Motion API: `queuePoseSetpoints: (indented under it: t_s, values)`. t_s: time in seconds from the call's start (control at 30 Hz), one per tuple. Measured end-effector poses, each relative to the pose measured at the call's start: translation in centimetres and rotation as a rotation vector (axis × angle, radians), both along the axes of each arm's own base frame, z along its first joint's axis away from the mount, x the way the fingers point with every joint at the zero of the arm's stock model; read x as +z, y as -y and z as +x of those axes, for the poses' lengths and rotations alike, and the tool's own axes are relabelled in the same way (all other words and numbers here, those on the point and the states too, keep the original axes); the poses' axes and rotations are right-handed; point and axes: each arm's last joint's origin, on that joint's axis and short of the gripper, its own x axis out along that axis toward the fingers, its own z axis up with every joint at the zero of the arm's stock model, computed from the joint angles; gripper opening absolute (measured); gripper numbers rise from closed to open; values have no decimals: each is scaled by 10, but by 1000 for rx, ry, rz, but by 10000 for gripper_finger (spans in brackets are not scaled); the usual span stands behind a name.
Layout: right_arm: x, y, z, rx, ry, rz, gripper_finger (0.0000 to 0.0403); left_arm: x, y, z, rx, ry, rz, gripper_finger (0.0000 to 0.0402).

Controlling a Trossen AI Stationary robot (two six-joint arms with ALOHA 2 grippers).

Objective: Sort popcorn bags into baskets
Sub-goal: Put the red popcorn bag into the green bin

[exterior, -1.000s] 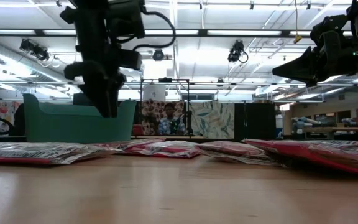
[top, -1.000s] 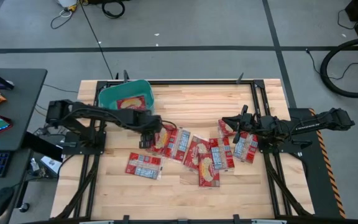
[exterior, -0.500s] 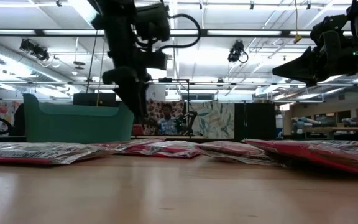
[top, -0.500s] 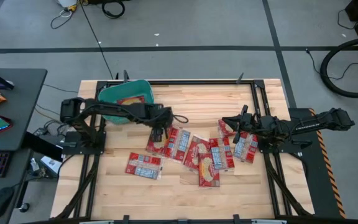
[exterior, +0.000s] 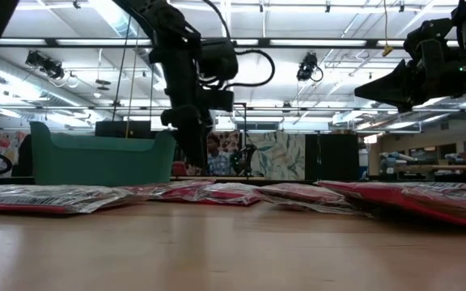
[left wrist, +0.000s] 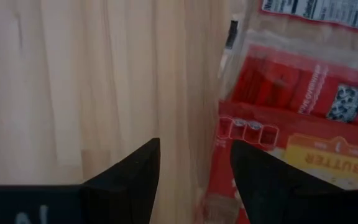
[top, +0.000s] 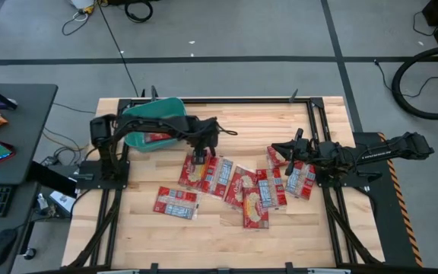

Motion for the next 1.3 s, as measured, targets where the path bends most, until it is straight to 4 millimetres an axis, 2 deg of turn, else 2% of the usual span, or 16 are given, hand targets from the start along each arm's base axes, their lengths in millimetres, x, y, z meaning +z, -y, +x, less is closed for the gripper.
queuePoseSetpoints:
  t_s: [0.37, 0.63, 0.87, 1.07, 1.3]
  values:
    - [0, 0, 0, 0, 0, 0, 25, -28, -14, 7, -36, -25, -88, 196]
    - [0, 0, 0, 0, 0, 0, 25, -39, -13, 8, -65, -44, -133, 156]
    - [0, 0, 0, 0, 0, 0, 25, -39, -11, 9, -96, -39, -147, 95]
    - [0, 0, 0, 0, 0, 0, 25, -36, -9, 7, -115, -48, -143, 12]
    - [0, 0, 0, 0, 0, 0, 25, -7, -5, -1, -114, -18, -120, 4]
